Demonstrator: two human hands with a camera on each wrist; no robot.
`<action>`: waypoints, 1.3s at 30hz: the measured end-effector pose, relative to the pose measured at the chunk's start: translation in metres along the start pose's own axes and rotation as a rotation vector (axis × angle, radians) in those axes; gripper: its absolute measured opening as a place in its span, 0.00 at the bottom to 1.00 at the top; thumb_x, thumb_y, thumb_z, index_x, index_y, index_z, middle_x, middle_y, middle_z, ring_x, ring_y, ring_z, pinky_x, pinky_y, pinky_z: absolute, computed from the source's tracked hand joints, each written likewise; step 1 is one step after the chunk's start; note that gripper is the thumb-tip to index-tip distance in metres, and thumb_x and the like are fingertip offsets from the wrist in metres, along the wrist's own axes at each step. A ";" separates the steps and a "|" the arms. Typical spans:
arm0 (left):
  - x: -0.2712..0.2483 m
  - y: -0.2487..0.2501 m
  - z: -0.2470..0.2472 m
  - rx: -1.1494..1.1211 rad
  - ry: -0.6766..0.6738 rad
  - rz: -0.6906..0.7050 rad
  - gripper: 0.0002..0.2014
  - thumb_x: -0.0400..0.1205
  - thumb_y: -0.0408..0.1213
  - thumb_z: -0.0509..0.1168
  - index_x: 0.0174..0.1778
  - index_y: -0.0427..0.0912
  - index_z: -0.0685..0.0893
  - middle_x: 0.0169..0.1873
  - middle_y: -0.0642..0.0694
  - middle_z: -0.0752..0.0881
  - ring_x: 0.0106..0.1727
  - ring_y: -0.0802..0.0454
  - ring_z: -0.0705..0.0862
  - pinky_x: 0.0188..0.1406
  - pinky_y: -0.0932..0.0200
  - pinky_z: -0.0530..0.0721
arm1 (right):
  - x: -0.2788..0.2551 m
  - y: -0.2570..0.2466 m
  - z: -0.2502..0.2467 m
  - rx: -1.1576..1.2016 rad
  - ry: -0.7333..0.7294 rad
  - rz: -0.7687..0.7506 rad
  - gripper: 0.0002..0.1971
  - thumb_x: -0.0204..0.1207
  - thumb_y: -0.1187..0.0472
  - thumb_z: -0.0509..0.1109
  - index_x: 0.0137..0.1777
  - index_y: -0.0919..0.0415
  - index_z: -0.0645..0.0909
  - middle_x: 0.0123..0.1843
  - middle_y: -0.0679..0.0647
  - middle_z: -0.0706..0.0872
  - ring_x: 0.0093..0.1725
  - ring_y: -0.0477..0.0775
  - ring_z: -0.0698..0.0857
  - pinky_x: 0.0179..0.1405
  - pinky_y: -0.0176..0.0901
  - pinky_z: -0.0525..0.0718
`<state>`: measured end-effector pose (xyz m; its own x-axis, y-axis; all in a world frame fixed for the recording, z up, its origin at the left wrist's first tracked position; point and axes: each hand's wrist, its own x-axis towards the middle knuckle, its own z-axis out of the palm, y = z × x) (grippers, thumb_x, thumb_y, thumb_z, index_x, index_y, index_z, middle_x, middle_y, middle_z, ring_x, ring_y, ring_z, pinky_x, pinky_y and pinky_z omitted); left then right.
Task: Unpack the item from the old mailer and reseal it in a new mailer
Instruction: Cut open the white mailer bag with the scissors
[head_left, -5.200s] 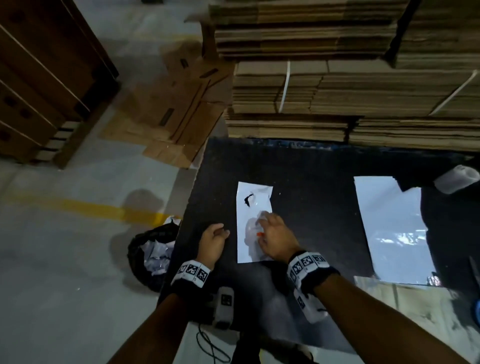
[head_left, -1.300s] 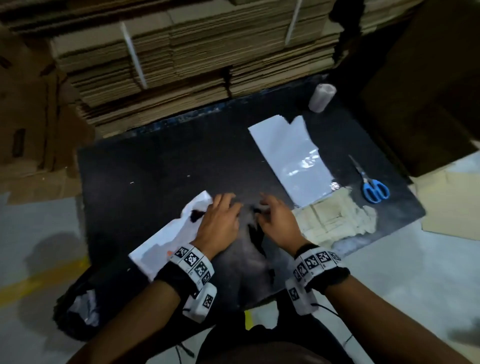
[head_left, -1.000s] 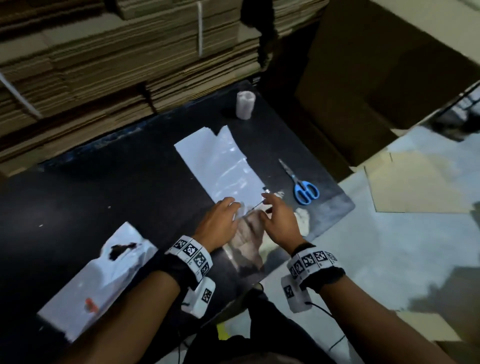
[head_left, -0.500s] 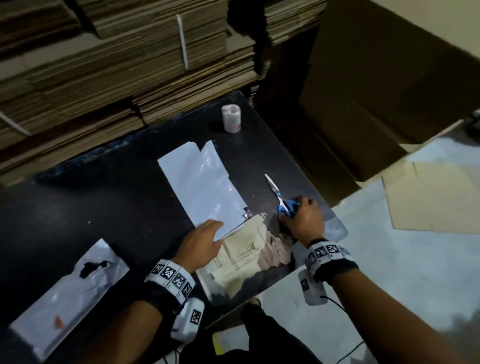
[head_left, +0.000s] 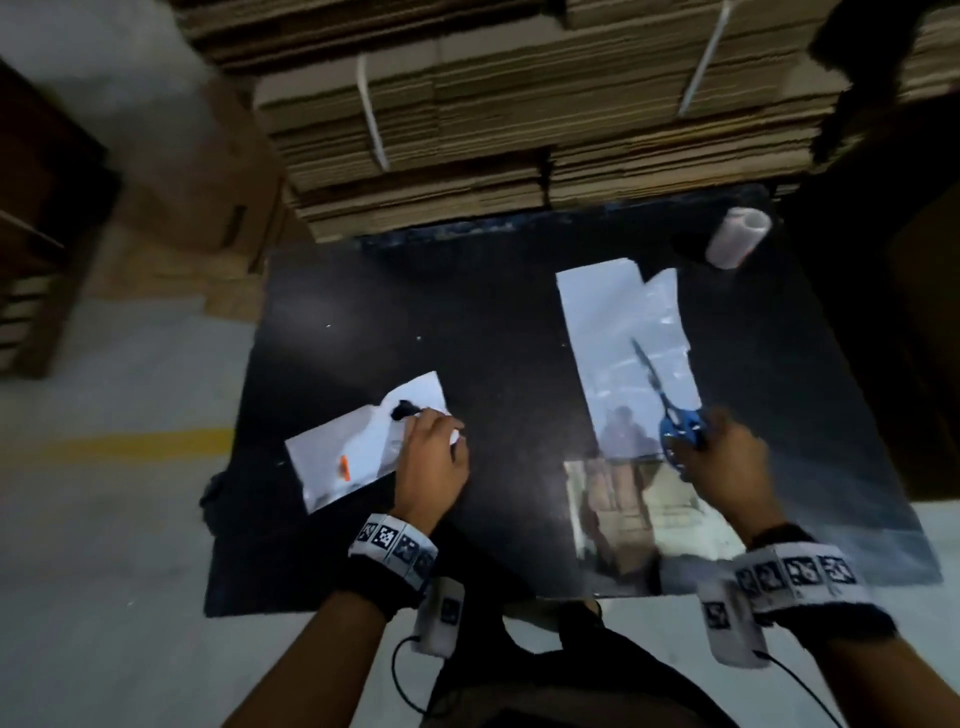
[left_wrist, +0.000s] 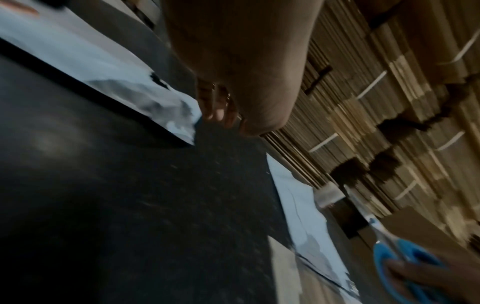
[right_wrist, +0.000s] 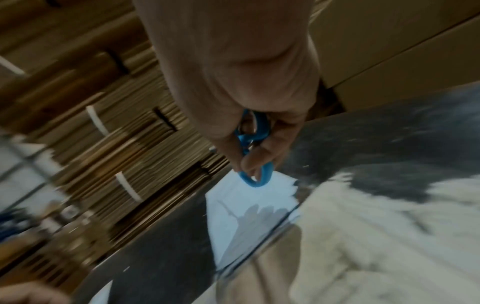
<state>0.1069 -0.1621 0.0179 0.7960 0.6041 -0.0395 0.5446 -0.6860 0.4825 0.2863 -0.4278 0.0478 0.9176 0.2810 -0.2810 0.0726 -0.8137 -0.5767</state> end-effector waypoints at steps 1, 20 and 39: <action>-0.001 -0.014 -0.007 0.017 0.025 -0.018 0.13 0.76 0.31 0.65 0.56 0.39 0.85 0.58 0.40 0.82 0.62 0.39 0.76 0.66 0.44 0.77 | -0.004 -0.018 0.015 -0.001 -0.031 -0.062 0.10 0.72 0.58 0.75 0.48 0.61 0.81 0.39 0.65 0.89 0.39 0.67 0.88 0.37 0.50 0.83; -0.021 -0.126 -0.051 0.016 -0.200 0.011 0.10 0.81 0.36 0.61 0.54 0.39 0.83 0.52 0.41 0.84 0.56 0.42 0.80 0.52 0.49 0.74 | -0.020 -0.199 0.222 -0.133 -0.388 -0.031 0.30 0.74 0.42 0.68 0.70 0.60 0.70 0.66 0.69 0.76 0.67 0.71 0.75 0.68 0.57 0.75; -0.015 -0.143 -0.037 -0.977 -0.255 -0.553 0.11 0.86 0.30 0.60 0.37 0.31 0.77 0.26 0.36 0.80 0.16 0.57 0.81 0.18 0.64 0.80 | -0.032 -0.233 0.249 0.054 -0.312 -0.118 0.20 0.70 0.66 0.74 0.61 0.56 0.79 0.54 0.58 0.88 0.54 0.60 0.87 0.52 0.44 0.82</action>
<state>0.0070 -0.0581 -0.0187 0.6030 0.5484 -0.5793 0.4871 0.3220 0.8118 0.1428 -0.1206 0.0006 0.7394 0.5208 -0.4267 0.1427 -0.7406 -0.6566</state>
